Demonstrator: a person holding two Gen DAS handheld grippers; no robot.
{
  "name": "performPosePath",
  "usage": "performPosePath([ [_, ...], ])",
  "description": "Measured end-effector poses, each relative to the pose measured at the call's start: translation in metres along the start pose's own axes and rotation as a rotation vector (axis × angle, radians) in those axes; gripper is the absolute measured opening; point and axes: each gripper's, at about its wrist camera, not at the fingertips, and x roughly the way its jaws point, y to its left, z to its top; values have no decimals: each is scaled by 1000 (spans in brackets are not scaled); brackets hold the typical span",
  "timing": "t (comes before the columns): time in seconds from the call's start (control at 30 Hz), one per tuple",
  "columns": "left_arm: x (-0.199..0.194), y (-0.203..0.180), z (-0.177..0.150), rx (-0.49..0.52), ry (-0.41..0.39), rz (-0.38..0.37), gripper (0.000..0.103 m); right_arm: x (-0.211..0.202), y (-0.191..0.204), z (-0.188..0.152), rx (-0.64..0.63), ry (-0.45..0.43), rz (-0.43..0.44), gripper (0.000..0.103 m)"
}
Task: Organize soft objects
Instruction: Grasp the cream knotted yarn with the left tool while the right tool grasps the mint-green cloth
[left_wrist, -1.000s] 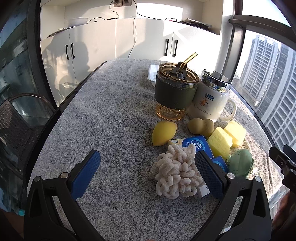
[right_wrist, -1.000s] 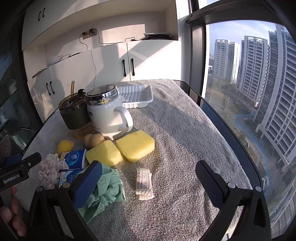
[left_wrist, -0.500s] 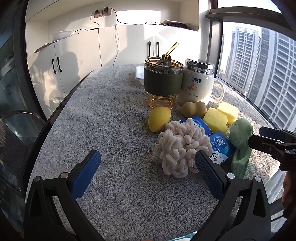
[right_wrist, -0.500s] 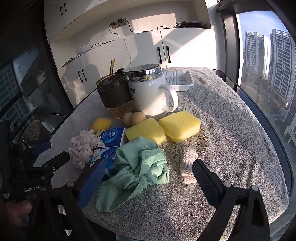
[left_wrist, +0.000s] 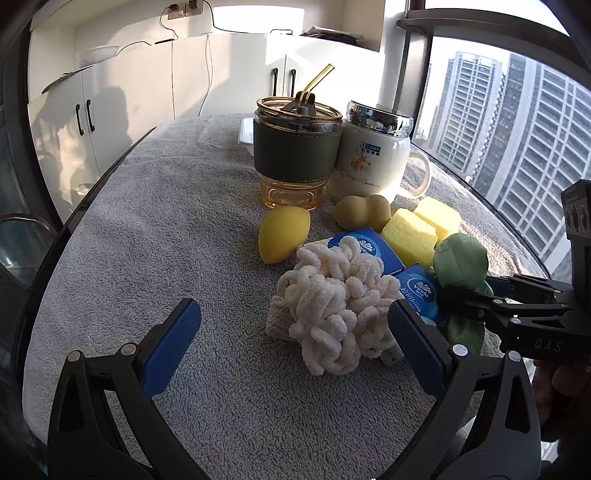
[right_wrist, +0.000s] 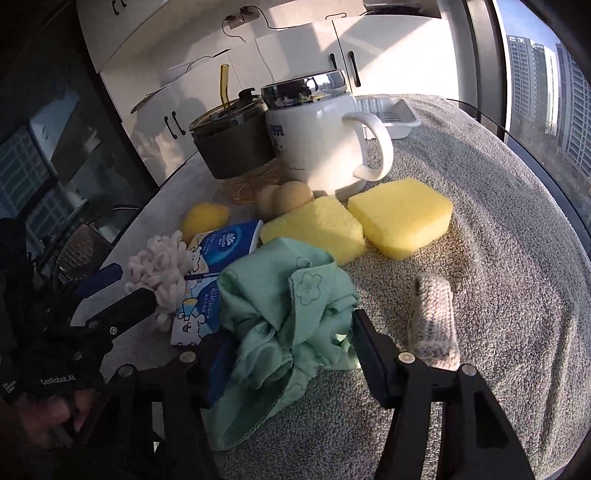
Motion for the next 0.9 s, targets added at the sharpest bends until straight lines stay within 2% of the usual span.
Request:
performPosePath([
  [0.07, 0, -2, 0, -2, 7, -11, 102, -3, 1, 0, -16, -13, 2, 43],
  [0.2, 7, -5, 0, -14, 46, -10, 102, -17, -1, -1, -5, -66, 22, 39],
  [0.23, 10, -4, 0, -27, 57, -17, 97, -21, -2, 0, -3, -83, 26, 39],
  [0.27, 13, -2, 0, -46, 69, -38, 85, -24, -2, 1, -5, -94, 28, 39],
  [0.33, 18, 2, -1, -89, 94, -91, 71, -29, -2, 1, -9, -110, 33, 39],
  [0.43, 19, 2, 0, -98, 98, -84, 70, -30, -2, 2, -7, -108, 43, 40],
  [0.67, 13, 15, 2, -164, 98, -75, 34, -34, -3, -3, -13, -123, 51, 40],
  [0.9, 6, 17, -1, -166, 93, -50, 27, -32, 1, -6, -30, -111, 25, 40],
])
